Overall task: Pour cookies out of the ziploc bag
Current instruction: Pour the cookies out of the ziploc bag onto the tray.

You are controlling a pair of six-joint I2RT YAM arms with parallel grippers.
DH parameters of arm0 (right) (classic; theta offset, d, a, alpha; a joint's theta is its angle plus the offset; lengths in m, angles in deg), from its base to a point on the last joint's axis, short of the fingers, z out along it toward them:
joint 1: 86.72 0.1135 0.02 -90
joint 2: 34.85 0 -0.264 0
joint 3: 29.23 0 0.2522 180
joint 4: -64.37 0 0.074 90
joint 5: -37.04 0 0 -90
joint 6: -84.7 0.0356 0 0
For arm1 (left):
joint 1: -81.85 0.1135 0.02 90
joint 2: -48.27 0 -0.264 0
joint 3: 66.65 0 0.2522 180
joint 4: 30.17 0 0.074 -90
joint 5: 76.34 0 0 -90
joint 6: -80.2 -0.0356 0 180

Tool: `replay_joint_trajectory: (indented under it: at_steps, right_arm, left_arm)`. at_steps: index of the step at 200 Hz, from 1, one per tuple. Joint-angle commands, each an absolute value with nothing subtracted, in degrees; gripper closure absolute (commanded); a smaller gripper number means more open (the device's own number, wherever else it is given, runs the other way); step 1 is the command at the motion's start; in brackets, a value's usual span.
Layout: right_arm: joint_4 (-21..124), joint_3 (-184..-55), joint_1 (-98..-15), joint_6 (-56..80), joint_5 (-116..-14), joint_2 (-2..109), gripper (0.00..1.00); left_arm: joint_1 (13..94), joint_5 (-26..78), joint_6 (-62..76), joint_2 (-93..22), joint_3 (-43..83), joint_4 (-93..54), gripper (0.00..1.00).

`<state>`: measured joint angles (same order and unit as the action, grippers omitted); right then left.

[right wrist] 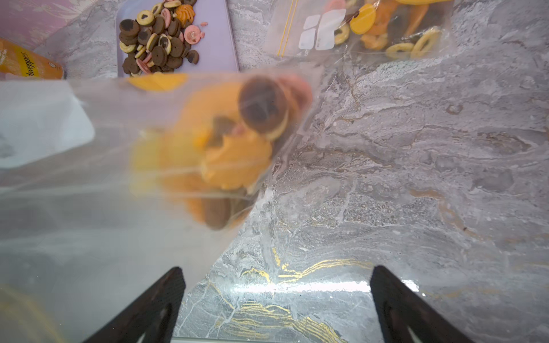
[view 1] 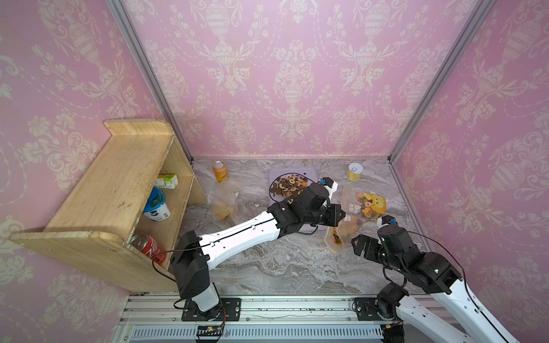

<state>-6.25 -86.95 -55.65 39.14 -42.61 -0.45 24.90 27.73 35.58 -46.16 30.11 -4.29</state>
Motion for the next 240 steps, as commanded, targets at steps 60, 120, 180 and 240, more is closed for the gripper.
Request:
replay_joint_trajectory:
  at_steps: [60, 120, 180, 240]
  right_arm:
    - [-0.9, -85.4, -57.7, 37.4, -48.1, 3.0, 0.0]
    - [10.4, -81.3, -58.4, 37.0, -58.7, 12.7, 0.0]
    - [25.2, -77.6, -61.0, 36.7, -69.4, 23.0, 0.0]
    - [35.9, -73.9, -60.9, 38.8, -78.1, 29.2, 0.0]
  left_arm:
    - [31.8, 33.6, 27.5, -39.7, 5.2, -14.4, 1.0]
    - [38.7, 32.6, 28.9, -37.0, -1.0, -14.8, 1.0]
    - [43.1, 33.9, 29.8, -36.6, -5.0, -15.9, 1.0]
    - [44.2, 35.5, 30.2, -39.8, -3.9, -16.4, 1.0]
